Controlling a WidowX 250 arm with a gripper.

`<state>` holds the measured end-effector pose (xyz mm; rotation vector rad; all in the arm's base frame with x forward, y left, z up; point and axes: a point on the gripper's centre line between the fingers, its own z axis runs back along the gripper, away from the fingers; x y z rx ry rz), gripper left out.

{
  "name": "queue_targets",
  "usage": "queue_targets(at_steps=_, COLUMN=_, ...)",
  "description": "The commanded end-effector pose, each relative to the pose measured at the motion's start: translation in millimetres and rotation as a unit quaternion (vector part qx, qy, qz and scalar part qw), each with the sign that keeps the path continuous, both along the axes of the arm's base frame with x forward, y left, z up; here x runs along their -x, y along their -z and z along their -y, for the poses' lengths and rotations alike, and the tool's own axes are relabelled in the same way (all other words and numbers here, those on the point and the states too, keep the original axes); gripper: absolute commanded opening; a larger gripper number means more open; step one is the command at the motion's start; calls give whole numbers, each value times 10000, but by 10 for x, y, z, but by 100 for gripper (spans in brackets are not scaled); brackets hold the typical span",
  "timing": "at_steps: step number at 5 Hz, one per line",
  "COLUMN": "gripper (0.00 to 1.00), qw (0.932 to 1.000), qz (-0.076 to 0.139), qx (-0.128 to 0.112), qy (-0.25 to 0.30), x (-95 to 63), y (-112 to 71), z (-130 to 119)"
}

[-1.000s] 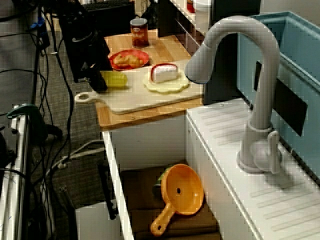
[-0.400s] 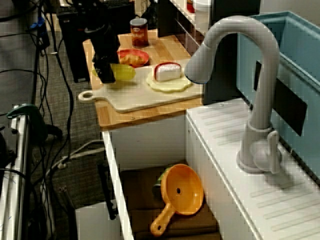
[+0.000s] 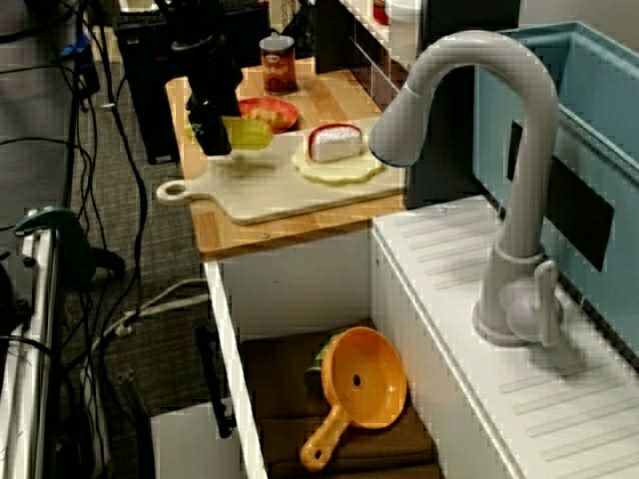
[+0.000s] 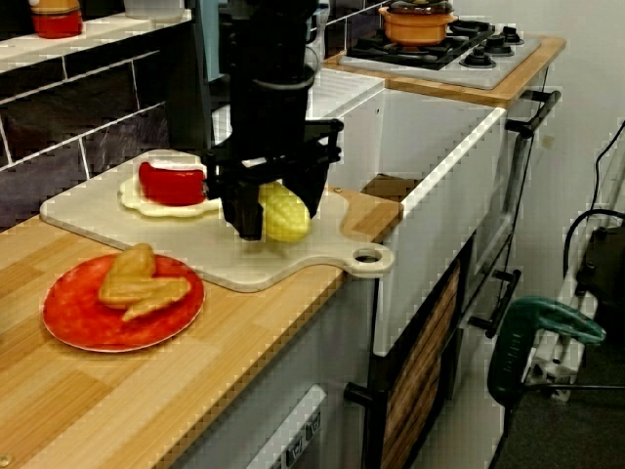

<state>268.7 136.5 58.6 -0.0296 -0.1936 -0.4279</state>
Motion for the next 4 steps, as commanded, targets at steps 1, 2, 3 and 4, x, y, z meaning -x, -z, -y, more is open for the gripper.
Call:
queue_targets(at_steps=1, gripper=0, qw=9992, qz=352, qx=-206, qy=52, x=-188, y=-214, z=101)
queue_targets(at_steps=2, gripper=0, qw=9994, qz=334, qx=-67, qy=64, x=-193, y=-323, z=257)
queue_targets(at_steps=3, gripper=0, qw=9994, qz=270, qx=99, qy=177, x=-111, y=-442, z=491)
queue_targets(at_steps=4, gripper=0, qw=9990, qz=289, qx=159, qy=300, x=6, y=-471, z=776)
